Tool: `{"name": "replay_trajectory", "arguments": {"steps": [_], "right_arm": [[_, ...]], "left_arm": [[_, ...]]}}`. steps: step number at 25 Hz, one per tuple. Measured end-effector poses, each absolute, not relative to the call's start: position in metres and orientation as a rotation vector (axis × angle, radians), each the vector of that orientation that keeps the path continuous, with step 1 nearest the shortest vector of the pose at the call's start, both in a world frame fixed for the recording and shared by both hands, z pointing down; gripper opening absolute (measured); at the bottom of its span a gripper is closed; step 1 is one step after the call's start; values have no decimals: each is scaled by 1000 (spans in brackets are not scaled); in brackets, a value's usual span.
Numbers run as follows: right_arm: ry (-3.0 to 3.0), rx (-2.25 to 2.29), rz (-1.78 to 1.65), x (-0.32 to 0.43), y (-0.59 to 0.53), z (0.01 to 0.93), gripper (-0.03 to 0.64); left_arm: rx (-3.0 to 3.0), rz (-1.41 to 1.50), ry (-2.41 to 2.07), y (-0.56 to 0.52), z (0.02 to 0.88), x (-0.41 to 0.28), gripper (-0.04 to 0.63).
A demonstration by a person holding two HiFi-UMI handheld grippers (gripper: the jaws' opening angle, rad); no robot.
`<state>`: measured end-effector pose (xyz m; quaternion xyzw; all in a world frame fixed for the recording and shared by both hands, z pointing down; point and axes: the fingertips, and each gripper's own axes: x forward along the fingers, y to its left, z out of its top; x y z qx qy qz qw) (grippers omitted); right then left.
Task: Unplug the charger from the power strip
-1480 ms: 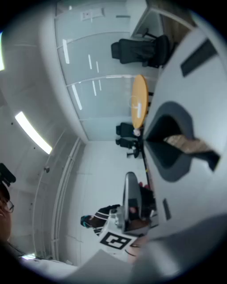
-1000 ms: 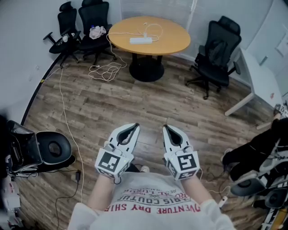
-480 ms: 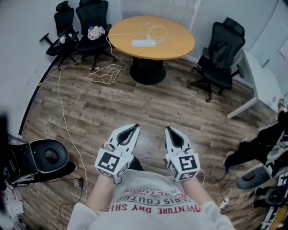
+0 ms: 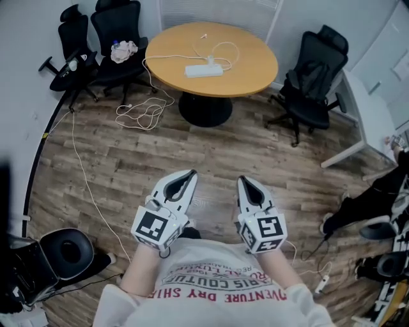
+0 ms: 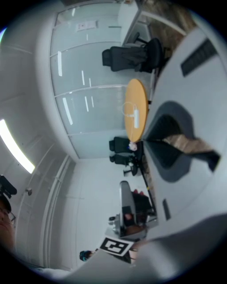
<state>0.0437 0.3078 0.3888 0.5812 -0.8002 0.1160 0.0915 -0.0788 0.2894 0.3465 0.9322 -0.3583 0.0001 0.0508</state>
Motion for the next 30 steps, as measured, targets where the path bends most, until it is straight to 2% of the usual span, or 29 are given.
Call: {"name": "replay_trajectory", "arguments": {"steps": [12, 21, 30], "right_arm": [[-2322, 1746, 383, 4, 209, 399, 29], [-2366, 1689, 415, 46, 118, 415, 29], [-2487, 1516, 435, 115, -2, 413, 29]], "left_arm": [[2803, -18, -1068, 182, 349, -127, 34], [2778, 24, -1157, 103, 361, -90, 34], [2694, 38, -1349, 7, 353, -20, 34]]}}
